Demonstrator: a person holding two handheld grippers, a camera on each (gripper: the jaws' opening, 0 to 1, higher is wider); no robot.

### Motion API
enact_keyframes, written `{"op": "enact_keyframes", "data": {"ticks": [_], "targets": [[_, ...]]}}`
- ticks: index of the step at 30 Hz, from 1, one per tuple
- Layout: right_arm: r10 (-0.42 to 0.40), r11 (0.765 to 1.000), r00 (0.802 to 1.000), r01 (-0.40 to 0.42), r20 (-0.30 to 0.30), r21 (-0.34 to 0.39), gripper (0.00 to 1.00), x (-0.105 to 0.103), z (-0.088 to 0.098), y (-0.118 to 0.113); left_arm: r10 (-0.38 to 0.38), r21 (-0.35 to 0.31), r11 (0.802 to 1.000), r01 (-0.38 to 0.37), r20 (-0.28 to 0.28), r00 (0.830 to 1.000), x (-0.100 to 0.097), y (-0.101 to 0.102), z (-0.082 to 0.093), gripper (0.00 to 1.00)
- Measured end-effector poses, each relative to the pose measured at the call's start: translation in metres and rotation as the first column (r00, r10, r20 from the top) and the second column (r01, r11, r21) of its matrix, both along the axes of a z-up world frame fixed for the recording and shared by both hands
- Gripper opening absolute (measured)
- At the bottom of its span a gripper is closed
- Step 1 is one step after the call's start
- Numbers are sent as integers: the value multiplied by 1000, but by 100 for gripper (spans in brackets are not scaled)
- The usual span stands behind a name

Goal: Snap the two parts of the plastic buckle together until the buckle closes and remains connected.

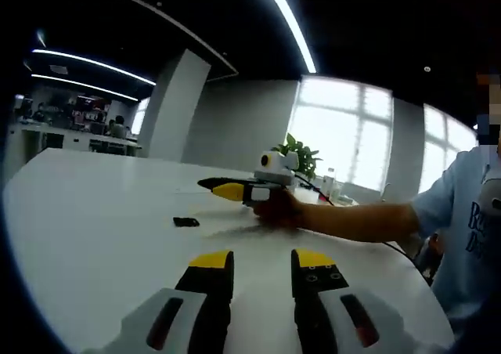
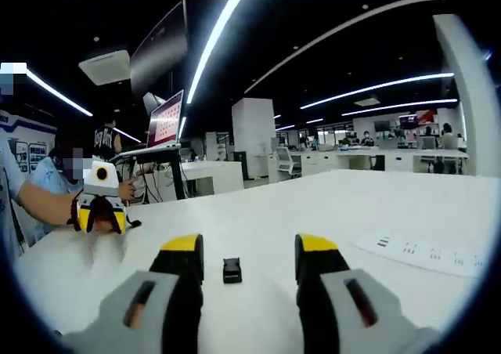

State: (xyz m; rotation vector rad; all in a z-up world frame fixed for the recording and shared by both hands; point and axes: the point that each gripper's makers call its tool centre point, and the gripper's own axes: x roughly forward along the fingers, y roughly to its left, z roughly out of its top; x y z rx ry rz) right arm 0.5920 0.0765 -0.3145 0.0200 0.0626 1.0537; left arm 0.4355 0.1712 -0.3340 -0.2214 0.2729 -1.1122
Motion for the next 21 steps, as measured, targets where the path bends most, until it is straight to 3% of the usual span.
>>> {"op": "enact_keyframes", "data": {"ticks": [11, 21], "targets": [[-25, 997, 1000, 24, 0, 71, 46, -29, 10, -7, 18, 5, 1000, -18, -6, 1000, 4, 1, -2, 28], [-22, 991, 1000, 24, -15, 133, 47, -88, 16, -11, 12, 36, 999, -12, 6, 1000, 3, 0, -6, 28]]}}
